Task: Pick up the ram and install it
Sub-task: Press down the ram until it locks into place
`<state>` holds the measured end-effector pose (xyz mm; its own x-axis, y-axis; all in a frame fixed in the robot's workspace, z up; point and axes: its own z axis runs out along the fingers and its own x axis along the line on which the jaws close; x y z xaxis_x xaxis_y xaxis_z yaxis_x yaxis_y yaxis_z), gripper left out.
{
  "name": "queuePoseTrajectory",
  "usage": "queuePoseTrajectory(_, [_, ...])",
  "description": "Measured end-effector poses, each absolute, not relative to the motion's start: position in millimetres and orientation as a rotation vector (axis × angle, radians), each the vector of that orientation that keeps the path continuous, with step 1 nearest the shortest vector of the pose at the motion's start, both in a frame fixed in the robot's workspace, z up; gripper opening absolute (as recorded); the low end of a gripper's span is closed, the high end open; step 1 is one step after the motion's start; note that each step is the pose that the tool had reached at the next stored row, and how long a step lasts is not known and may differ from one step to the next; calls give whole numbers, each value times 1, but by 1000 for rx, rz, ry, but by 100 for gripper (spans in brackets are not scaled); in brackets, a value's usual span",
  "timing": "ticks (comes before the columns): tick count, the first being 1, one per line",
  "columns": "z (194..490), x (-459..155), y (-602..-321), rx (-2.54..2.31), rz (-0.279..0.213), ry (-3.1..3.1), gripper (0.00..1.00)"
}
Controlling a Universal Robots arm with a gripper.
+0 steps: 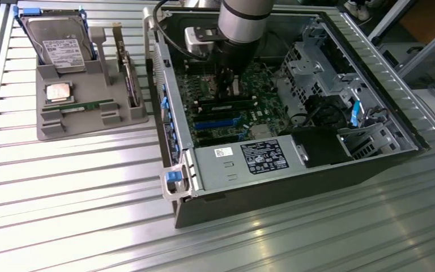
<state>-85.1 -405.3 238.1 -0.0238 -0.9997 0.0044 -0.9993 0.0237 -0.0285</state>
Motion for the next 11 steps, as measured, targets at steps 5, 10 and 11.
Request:
queuePoseTrajectory(5, [238, -47, -405, -2186, -32, 2238, 10])
queuePoseTrajectory(10, [238, -25, -404, -2186, -30, 2239, 10])
queuePoseTrajectory(11, [238, -21, -404, -2186, -30, 2239, 10])
